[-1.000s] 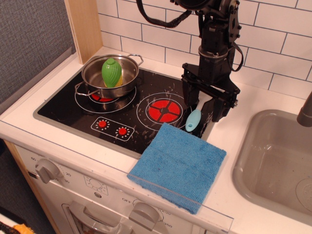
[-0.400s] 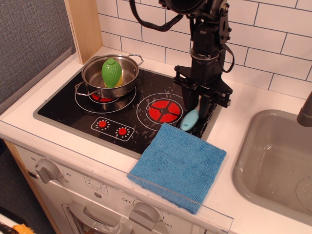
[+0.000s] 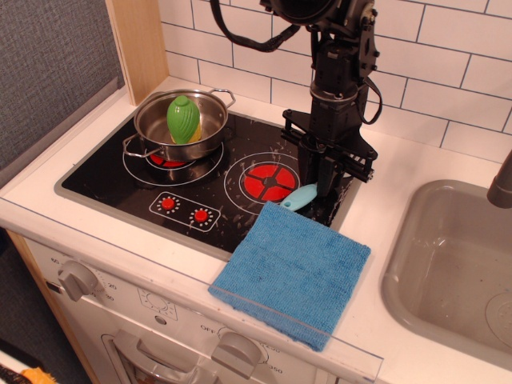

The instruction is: Move the brush to the pot

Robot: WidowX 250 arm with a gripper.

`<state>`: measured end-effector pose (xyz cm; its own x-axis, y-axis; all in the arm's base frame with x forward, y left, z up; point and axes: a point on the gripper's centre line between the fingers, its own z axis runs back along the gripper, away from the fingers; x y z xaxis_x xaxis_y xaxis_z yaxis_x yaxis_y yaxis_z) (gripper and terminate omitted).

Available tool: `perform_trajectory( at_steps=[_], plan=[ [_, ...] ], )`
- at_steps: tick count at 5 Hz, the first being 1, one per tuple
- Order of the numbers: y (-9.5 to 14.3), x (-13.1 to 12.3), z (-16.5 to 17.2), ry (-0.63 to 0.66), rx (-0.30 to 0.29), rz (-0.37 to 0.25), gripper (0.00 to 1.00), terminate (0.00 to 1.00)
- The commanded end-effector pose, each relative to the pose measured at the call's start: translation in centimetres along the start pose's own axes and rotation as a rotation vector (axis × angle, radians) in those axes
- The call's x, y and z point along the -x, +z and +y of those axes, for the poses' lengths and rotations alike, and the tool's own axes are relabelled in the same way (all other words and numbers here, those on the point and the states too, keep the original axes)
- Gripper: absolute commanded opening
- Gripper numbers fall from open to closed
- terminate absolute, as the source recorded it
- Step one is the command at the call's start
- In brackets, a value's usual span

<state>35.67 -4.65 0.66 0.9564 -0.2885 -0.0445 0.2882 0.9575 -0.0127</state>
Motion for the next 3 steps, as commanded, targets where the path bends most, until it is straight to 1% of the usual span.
perform_trajectory(
  at_steps=[1, 2, 3],
  plan=[
    [6.7, -1.7, -0.2, -0.028, -0.058, -0.173, 0.0, 0.0],
    [9.5, -1.8, 1.0, -0.011, -0.079, -0.255, 0.0, 0.0],
    [10.0, -0.7, 3.1, 0.006, -0.131, -0.279, 0.0, 0.0]
  ],
)
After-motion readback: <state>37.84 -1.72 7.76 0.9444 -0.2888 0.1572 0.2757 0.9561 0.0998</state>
